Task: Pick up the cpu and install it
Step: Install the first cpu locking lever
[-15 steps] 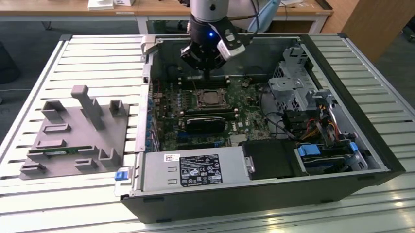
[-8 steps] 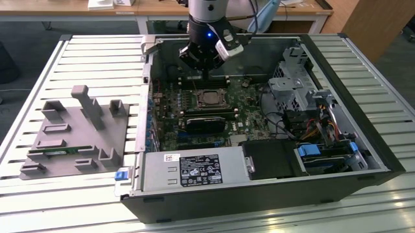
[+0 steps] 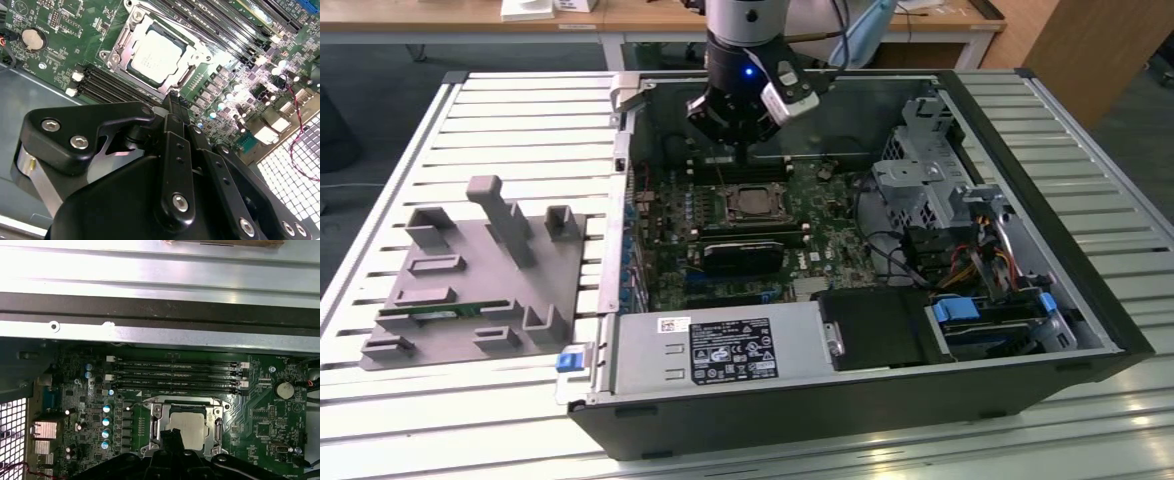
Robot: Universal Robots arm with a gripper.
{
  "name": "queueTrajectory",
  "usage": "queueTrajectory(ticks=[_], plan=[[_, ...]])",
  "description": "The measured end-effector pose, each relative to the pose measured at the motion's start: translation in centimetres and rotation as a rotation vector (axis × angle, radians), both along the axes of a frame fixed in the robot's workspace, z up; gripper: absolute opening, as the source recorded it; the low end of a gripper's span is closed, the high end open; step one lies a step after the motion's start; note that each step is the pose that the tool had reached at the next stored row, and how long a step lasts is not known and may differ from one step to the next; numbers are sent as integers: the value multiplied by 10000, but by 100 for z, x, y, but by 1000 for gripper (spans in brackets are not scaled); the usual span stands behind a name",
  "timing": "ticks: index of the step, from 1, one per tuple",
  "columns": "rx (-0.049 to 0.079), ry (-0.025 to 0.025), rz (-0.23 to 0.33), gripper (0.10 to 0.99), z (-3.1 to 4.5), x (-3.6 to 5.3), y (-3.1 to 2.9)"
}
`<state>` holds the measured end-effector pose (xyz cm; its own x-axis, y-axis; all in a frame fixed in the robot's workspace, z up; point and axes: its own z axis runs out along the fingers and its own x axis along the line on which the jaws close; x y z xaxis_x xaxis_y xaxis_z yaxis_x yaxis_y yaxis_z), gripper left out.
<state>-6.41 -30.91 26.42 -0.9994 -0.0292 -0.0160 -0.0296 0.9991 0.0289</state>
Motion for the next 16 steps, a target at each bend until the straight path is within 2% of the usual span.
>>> queueTrajectory(ticks=[13, 16], plan=[[-4, 1, 1, 106, -12, -85, -1], [-3, 0, 0, 106, -21, -129, 0]])
